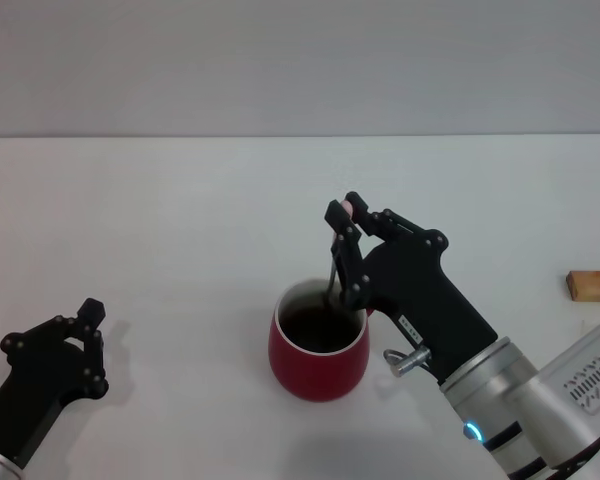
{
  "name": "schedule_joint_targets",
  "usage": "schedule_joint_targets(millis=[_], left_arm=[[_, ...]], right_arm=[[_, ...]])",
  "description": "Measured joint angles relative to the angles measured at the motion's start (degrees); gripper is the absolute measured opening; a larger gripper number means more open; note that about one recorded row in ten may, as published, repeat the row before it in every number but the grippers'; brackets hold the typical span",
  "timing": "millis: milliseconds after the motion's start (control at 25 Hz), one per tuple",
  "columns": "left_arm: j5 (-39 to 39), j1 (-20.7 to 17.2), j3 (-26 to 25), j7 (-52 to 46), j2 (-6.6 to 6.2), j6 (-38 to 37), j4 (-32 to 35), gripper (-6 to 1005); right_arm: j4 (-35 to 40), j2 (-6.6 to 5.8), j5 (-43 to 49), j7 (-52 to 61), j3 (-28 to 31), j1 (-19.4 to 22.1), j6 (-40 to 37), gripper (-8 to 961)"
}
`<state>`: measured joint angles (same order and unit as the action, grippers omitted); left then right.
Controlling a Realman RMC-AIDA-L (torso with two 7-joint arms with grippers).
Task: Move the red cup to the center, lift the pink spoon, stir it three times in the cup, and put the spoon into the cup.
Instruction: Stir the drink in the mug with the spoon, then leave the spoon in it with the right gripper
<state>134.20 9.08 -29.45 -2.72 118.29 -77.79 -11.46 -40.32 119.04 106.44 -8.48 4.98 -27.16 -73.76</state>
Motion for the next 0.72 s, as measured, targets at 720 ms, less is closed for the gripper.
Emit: schedule_joint_targets(millis=[720], left_arm=[[0.0, 1.0, -0.1, 0.0, -0.05, 0.9, 0.3, -2]], right_arm=[[-3.4, -0.04, 2.9, 0.1, -1.2, 3.7, 1.4, 9]])
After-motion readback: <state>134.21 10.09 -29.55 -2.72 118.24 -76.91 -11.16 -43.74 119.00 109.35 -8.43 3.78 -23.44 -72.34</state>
